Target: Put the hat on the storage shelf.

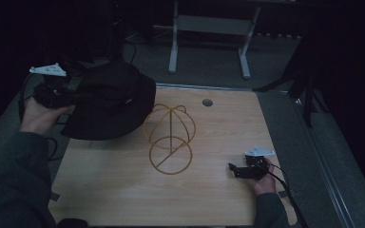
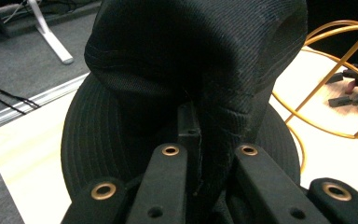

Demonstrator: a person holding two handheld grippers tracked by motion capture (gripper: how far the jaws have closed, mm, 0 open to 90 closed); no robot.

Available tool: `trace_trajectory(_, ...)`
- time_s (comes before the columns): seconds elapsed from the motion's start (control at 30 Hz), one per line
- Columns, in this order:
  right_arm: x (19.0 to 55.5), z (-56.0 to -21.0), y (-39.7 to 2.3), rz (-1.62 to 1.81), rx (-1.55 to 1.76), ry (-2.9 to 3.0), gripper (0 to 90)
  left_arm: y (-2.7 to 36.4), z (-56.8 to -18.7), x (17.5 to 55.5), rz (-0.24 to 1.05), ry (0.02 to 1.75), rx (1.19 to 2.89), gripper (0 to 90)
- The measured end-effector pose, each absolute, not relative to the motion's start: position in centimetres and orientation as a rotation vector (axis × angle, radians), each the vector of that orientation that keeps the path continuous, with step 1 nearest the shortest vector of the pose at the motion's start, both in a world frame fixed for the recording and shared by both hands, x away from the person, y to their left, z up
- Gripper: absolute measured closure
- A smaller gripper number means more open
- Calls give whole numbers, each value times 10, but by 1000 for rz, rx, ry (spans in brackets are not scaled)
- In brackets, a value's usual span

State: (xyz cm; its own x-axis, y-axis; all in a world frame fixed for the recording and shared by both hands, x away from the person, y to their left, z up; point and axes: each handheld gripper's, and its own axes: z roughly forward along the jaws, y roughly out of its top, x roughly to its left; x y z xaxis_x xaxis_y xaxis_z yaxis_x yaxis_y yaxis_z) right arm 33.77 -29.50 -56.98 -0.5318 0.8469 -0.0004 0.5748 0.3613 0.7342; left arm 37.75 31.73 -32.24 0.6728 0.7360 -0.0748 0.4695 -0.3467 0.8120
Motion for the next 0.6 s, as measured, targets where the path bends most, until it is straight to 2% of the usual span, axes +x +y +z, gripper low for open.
trace_trajectory(0.6,338,-570,-295,983,1244,2249,135,314,-312,382,384,920,2002,879)
